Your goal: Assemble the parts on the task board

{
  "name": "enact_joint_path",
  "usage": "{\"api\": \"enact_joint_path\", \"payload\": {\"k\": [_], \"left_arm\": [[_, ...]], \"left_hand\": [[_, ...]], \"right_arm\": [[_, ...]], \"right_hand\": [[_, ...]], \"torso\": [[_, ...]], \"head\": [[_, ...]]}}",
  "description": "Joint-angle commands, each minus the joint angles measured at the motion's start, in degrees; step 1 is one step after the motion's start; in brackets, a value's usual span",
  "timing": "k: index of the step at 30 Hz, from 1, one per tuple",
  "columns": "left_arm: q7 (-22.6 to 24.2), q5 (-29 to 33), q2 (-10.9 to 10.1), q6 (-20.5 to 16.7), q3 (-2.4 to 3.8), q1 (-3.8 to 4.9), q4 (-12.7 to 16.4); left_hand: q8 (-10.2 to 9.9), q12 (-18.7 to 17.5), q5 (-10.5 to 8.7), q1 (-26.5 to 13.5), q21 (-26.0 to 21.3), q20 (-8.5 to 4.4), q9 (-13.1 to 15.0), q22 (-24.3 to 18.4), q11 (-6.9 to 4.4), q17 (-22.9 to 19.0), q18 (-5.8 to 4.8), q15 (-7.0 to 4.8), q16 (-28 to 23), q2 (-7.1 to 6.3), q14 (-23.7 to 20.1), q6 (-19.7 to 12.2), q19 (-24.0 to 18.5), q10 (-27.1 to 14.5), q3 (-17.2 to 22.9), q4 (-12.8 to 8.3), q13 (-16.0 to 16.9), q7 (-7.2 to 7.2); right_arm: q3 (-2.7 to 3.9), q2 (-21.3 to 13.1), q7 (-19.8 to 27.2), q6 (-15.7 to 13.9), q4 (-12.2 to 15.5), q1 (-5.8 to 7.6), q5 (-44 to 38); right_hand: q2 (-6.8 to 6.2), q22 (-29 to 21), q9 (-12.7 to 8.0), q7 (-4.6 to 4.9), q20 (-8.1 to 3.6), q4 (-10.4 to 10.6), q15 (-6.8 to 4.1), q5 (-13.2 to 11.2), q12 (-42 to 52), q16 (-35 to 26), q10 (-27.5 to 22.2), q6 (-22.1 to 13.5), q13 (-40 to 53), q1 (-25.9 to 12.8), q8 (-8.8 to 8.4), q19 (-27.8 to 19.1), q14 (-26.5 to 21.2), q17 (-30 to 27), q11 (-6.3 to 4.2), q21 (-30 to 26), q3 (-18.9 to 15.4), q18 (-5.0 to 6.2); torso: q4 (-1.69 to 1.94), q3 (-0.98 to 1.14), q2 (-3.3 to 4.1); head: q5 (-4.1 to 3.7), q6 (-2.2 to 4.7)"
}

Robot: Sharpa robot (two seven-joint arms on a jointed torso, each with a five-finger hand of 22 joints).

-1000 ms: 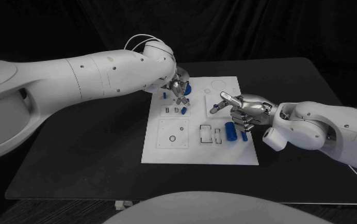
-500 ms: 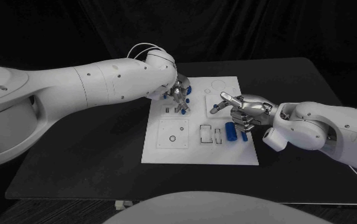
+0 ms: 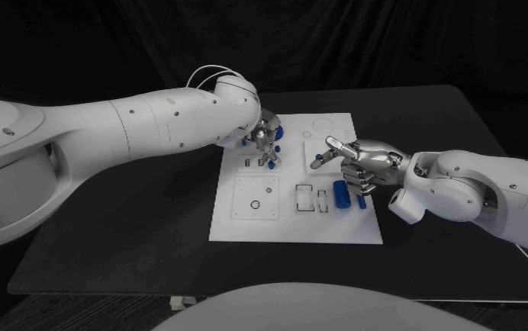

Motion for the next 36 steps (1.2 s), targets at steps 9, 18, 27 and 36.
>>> {"api": "enact_joint_path", "payload": {"k": [9,18,27,36], "left_arm": [[0.59,0.04,0.52,-0.15,0.05,-0.34,-0.44],[0.78,0.04,0.79,0.11,0.05,-0.55,-0.51],[0.77,0.04,0.86,0.05,0.05,-0.69,-0.71],[0.70,0.04,1.00,0.11,0.05,-0.86,-0.81]], "left_hand": [[-0.14,-0.03,2.48,1.22,-0.53,-0.33,0.81,14.17,-0.23,15.10,-0.15,-0.26,0.37,0.25,5.95,1.24,4.86,5.88,0.78,-0.37,15.09,-0.31],[-0.06,-0.03,2.57,1.28,-0.57,-0.36,0.95,14.16,-0.28,15.10,-0.14,-0.30,0.37,0.23,5.95,1.39,4.85,5.88,0.79,-0.41,15.09,-0.38],[0.67,-0.03,2.75,1.82,-0.71,-0.67,2.37,14.12,-0.70,15.10,-0.11,-0.64,0.37,0.13,5.95,2.28,4.80,5.88,0.88,-0.86,15.09,-0.86],[4.29,-0.03,2.71,2.03,-0.81,-1.60,11.40,14.13,-1.55,15.10,-0.10,-1.31,0.37,0.13,5.95,0.75,4.82,5.88,0.46,-1.59,15.09,-1.74]], "right_arm": [[0.03,0.05,-0.64,1.45,-0.08,0.00,-0.08],[0.03,0.08,-0.66,1.44,-0.10,0.00,-0.08],[0.03,0.10,-0.67,1.48,-0.11,-0.01,-0.08],[0.03,0.14,-0.67,1.61,-0.08,-0.01,-0.09]], "right_hand": [[0.12,12.49,-0.12,-0.04,0.25,0.03,0.41,0.19,0.15,0.02,5.97,-0.02,15.08,-0.15,0.23,2.03,5.97,14.78,0.33,-0.23,-0.02,0.85],[0.27,12.48,-0.15,-0.02,0.25,0.12,0.43,0.21,0.15,0.03,5.97,-0.03,15.08,-0.23,0.25,2.02,5.98,14.81,0.34,-0.23,0.04,0.85],[0.35,12.44,-0.17,-0.01,0.26,0.19,0.43,0.22,0.15,0.00,5.97,-0.03,15.08,-0.30,0.27,1.96,5.95,14.73,0.35,-0.31,0.08,0.88],[0.41,12.45,-0.20,0.00,0.26,0.29,0.44,0.23,0.15,0.01,5.97,-0.04,15.08,-0.41,0.29,1.98,5.96,14.75,0.36,-0.29,0.11,0.87]], "torso": [[-0.04,0.02,-0.02],[-0.04,0.01,-0.02],[-0.02,0.02,-0.01],[-0.03,0.02,-0.01]], "head": [[0.05,-0.01],[0.04,-0.01],[0.05,-0.01],[0.17,-0.01]]}}
